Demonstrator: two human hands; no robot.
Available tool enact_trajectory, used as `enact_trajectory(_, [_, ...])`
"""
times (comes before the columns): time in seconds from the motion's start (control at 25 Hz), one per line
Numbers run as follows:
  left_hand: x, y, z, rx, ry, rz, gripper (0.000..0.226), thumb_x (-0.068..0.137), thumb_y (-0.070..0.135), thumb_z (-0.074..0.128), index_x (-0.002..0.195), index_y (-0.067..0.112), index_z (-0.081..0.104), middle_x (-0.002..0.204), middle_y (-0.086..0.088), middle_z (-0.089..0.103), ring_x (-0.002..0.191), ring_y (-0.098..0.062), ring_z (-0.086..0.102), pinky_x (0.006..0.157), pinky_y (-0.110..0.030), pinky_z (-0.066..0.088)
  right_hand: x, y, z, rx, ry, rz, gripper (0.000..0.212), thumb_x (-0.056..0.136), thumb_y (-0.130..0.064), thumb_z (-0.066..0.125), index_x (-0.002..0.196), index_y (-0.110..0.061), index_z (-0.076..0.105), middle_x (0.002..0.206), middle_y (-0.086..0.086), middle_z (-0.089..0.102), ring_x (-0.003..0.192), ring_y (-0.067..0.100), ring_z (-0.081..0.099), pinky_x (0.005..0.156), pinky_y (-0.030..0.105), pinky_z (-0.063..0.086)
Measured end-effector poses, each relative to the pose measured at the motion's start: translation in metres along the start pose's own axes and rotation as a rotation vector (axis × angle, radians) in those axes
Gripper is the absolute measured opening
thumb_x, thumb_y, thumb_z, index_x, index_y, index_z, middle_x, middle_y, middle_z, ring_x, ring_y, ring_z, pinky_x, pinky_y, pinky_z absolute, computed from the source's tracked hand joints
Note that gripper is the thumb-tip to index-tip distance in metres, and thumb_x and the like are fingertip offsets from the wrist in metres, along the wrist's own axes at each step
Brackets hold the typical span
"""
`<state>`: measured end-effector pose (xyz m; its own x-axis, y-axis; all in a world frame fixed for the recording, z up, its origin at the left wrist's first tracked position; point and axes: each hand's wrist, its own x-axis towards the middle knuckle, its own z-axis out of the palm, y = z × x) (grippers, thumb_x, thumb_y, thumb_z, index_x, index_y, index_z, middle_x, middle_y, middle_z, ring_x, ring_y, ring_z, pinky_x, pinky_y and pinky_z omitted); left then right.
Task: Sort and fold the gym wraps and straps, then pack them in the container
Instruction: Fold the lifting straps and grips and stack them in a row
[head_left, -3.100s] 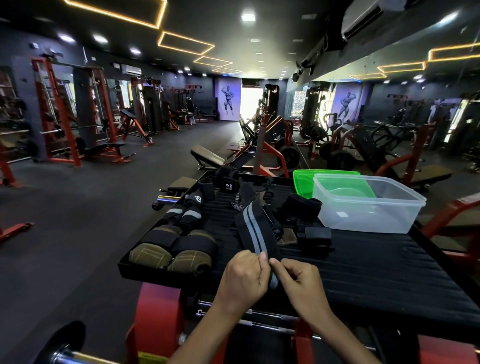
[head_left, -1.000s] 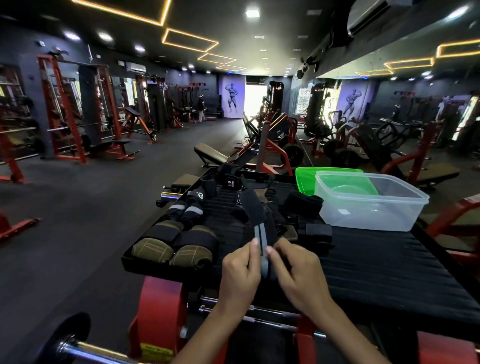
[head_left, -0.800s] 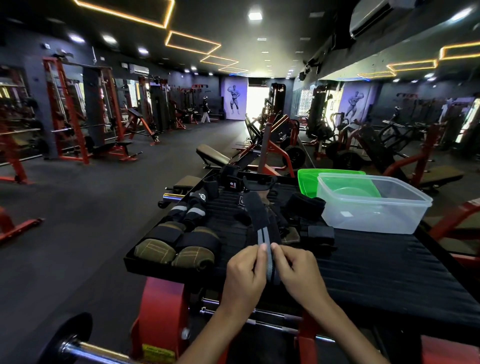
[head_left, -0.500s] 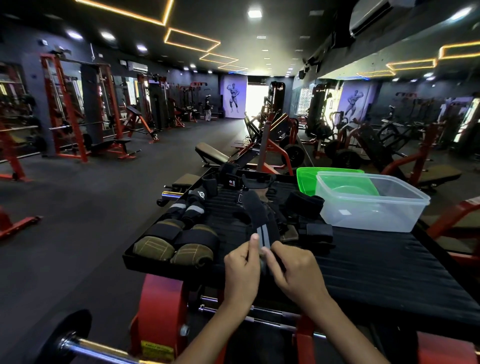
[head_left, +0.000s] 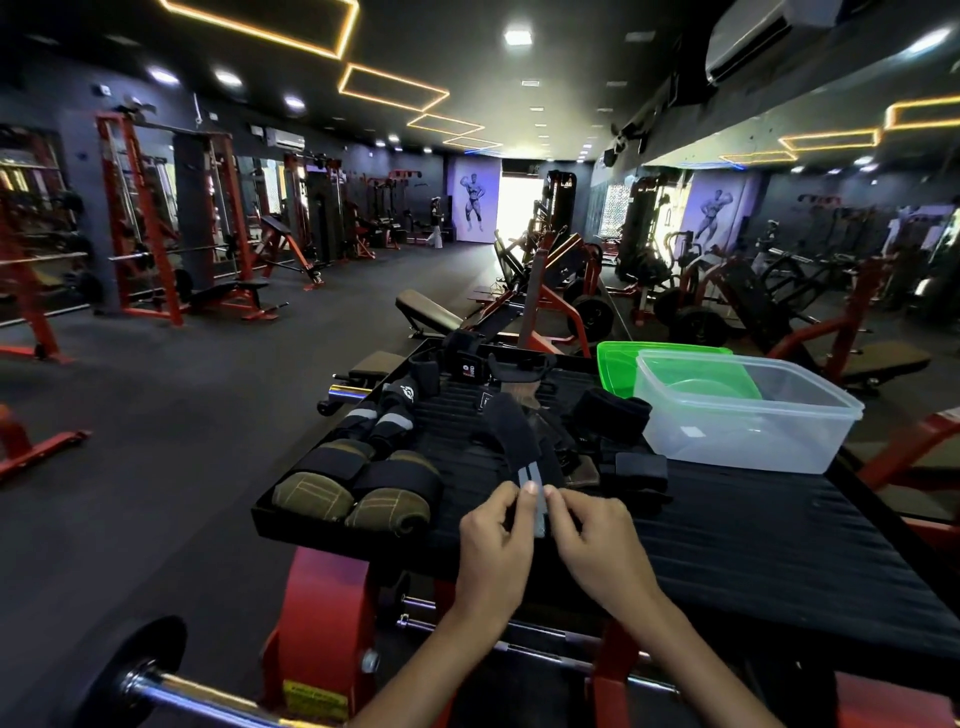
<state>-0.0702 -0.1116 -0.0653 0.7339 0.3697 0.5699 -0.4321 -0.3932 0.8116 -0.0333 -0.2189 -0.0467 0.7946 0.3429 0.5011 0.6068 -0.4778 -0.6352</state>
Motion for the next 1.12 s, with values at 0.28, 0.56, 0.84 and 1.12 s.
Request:
enact_trajectory(0.28, [0.009,-0.007,0.001,-0.032,0.036,-0.182,0.044,0.098,0.018,0.045,0.054,0.013,0.046,0.043,0.01,0.041,0.045,-0.003,0.04,0.051,-0.02,0.032,-0.011,0.001,-0.004,-0.232,0.018,-0.231,0.036,0.093,-0.039,0.047,0.063,-0.018,0.051,0.048,-0.007,0.046,0.043,0.008,0.041,0.044,0.022,0.03])
enact_trajectory(0.56, [-0.008,-0.008,-0.006,-0.018,0.01,0.105,0.037,0.093,0.036,0.043,0.067,0.011,0.052,0.056,-0.002,0.049,0.049,-0.008,0.042,0.049,-0.018,0.033,-0.002,-0.006,0.0,0.064,-0.02,0.026,0.045,0.093,-0.033,0.051,0.05,-0.023,0.048,0.038,-0.008,0.04,0.038,0.006,0.038,0.043,0.018,0.026])
enact_trajectory(0.84, [0.002,0.002,-0.001,-0.17,-0.015,-0.169,0.038,0.093,0.043,0.038,0.063,0.021,0.05,0.052,0.014,0.05,0.053,0.001,0.044,0.057,-0.017,0.037,-0.012,-0.004,0.001,0.001,0.234,-0.318,0.032,0.091,-0.036,0.047,0.068,-0.016,0.055,0.053,-0.006,0.049,0.047,0.006,0.046,0.047,0.027,0.038])
enact_trajectory(1.12, [-0.006,0.01,-0.003,-0.006,-0.061,-0.077,0.034,0.094,0.021,0.053,0.062,0.025,0.041,0.045,0.01,0.04,0.042,-0.005,0.034,0.044,-0.013,0.025,-0.009,0.011,0.001,0.127,0.262,-0.258,0.024,0.089,-0.033,0.048,0.08,-0.013,0.058,0.065,-0.007,0.058,0.056,0.008,0.054,0.053,0.026,0.043])
